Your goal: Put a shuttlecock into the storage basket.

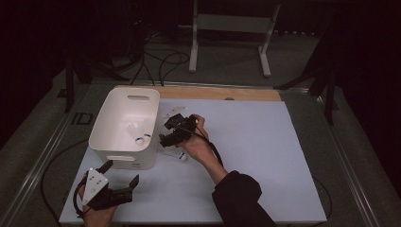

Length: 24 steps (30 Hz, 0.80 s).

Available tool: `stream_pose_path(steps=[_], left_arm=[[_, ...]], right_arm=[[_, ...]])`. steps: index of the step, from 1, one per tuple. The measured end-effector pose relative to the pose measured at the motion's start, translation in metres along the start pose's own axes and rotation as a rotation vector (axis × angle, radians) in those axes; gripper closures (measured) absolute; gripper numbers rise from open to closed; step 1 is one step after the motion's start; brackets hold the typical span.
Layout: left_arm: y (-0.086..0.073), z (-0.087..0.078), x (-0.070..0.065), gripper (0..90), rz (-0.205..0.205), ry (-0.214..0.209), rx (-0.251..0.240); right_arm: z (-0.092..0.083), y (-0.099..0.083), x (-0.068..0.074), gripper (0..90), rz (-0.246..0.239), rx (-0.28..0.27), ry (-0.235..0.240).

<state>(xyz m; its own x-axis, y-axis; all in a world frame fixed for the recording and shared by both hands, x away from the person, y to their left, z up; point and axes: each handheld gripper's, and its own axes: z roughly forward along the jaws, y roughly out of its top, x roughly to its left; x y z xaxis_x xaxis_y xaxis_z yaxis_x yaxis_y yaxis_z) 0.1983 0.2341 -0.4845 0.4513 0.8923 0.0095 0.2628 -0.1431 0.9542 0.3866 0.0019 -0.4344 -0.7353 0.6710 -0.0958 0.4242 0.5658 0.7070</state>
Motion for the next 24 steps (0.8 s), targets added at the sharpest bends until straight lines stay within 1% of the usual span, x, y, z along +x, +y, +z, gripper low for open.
stream_pose_path(steps=[7,11,24], left_arm=[[0.000,0.000,0.000,0.2,-0.001,0.000,0.000],[0.000,0.000,0.000,0.2,-0.001,0.000,0.001],[0.000,0.000,0.000,0.2,-0.002,0.000,0.002]], right_arm=[[0.005,-0.002,0.002,10.6,0.005,0.018,-0.001],[0.007,-0.003,0.001,12.4,0.003,0.022,-0.001],[0.013,-0.007,-0.001,12.5,0.009,0.049,-0.005]])
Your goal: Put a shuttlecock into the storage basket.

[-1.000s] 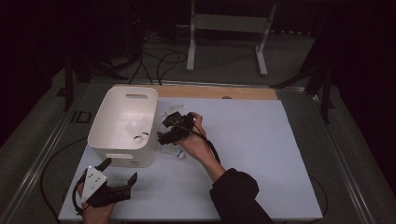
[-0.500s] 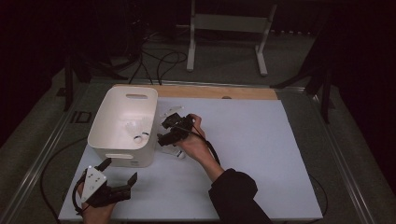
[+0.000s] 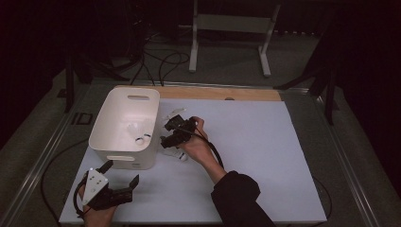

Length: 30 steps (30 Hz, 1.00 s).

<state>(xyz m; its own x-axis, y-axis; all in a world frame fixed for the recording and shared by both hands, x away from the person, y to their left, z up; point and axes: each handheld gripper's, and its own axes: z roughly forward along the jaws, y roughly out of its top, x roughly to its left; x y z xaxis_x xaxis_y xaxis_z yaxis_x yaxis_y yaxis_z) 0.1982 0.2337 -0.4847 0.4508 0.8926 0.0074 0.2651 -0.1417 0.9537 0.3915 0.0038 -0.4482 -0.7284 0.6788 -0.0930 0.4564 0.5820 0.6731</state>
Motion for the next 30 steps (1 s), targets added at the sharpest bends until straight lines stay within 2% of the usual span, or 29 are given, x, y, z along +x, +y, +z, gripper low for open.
stream_pose_path(steps=[17,30], left_arm=[[0.000,0.000,0.000,0.1,-0.001,0.000,-0.001],[0.000,-0.001,0.000,0.2,-0.004,0.001,-0.006]], right_arm=[[0.013,-0.004,-0.005,12.6,0.023,0.037,-0.016],[0.021,-0.006,-0.005,13.4,0.023,0.071,-0.033]])
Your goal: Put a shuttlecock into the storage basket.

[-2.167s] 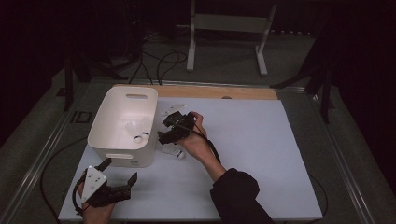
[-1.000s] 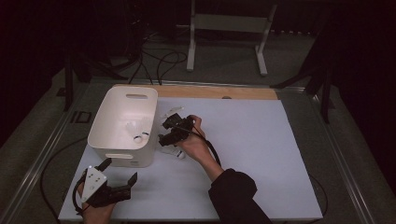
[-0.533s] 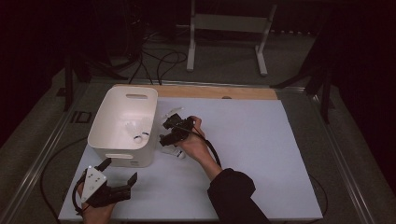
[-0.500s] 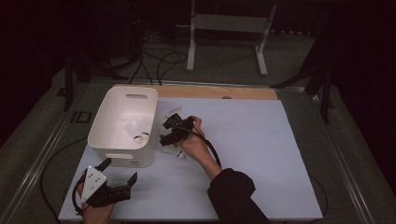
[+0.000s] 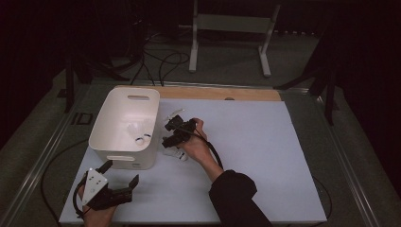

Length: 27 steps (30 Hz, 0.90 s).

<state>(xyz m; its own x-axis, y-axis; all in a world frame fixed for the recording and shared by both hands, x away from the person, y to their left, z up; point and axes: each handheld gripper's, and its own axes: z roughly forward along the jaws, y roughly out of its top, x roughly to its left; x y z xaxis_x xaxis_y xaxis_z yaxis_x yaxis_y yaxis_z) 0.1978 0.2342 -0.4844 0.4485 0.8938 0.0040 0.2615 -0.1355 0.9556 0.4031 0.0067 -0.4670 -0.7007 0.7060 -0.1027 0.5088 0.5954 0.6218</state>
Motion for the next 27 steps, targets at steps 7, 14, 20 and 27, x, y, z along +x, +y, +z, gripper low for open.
stream_pose_path(steps=[7,14,20,27], left_arm=[[0.000,0.000,0.000,0.2,0.002,0.000,0.001],[0.000,0.000,0.000,0.2,0.004,0.000,0.003],[0.000,0.000,0.000,0.2,0.003,0.000,0.002],[0.000,0.000,-0.001,0.2,0.004,0.000,0.005]], right_arm=[[-0.002,-0.003,-0.001,14.8,-0.009,0.021,-0.004],[-0.006,-0.006,-0.002,15.2,-0.016,0.034,0.007],[-0.016,-0.010,-0.003,15.9,-0.020,0.036,0.020],[-0.028,-0.020,-0.010,18.2,-0.003,0.032,0.040]])
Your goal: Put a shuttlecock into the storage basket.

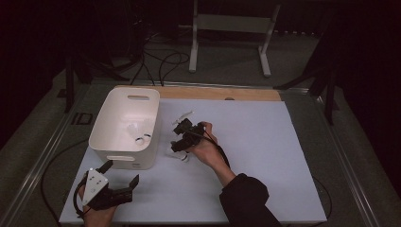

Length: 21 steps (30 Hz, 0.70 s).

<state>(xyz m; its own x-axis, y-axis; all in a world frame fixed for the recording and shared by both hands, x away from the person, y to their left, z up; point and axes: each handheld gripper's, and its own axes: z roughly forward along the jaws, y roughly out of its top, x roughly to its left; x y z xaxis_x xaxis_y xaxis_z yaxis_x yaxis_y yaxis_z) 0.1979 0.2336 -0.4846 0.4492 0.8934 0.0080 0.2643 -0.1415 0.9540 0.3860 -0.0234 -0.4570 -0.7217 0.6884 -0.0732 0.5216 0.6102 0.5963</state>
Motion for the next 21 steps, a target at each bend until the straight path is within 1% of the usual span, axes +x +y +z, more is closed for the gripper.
stream_pose_path(steps=[1,3,5,7,8,12,13,16,17,21], left_arm=[[0.000,0.000,0.000,0.2,-0.001,0.000,-0.001],[0.000,0.000,0.000,0.2,-0.001,0.000,0.000],[0.000,0.000,0.000,0.2,-0.001,0.000,0.000],[0.000,0.000,0.000,0.2,0.000,0.000,0.001],[0.000,0.000,0.000,0.2,-0.001,0.000,0.000],[0.000,0.000,0.000,0.2,-0.001,0.000,0.000],[0.000,0.000,0.000,0.2,-0.001,0.000,0.000],[0.000,0.000,0.000,0.2,0.000,0.001,0.001],[0.000,0.000,0.000,0.2,0.000,0.001,0.001],[0.000,0.000,0.000,0.2,-0.001,0.002,0.000]], right_arm=[[0.000,0.000,0.000,18.2,0.000,0.000,0.000],[-0.005,-0.005,-0.002,20.1,0.015,-0.001,0.018],[-0.007,-0.009,-0.003,25.3,0.023,-0.003,0.034],[-0.009,-0.013,-0.004,31.0,0.036,0.001,0.037],[-0.010,-0.015,-0.005,34.3,0.036,-0.001,0.044],[-0.012,-0.021,-0.007,51.4,0.049,-0.001,0.099],[-0.012,-0.021,-0.007,51.4,0.049,-0.001,0.099],[-0.012,-0.025,-0.008,65.2,0.047,-0.003,0.128],[-0.013,-0.025,-0.008,71.2,0.047,-0.001,0.148],[-0.013,-0.025,-0.006,82.3,0.036,-0.004,0.162]])
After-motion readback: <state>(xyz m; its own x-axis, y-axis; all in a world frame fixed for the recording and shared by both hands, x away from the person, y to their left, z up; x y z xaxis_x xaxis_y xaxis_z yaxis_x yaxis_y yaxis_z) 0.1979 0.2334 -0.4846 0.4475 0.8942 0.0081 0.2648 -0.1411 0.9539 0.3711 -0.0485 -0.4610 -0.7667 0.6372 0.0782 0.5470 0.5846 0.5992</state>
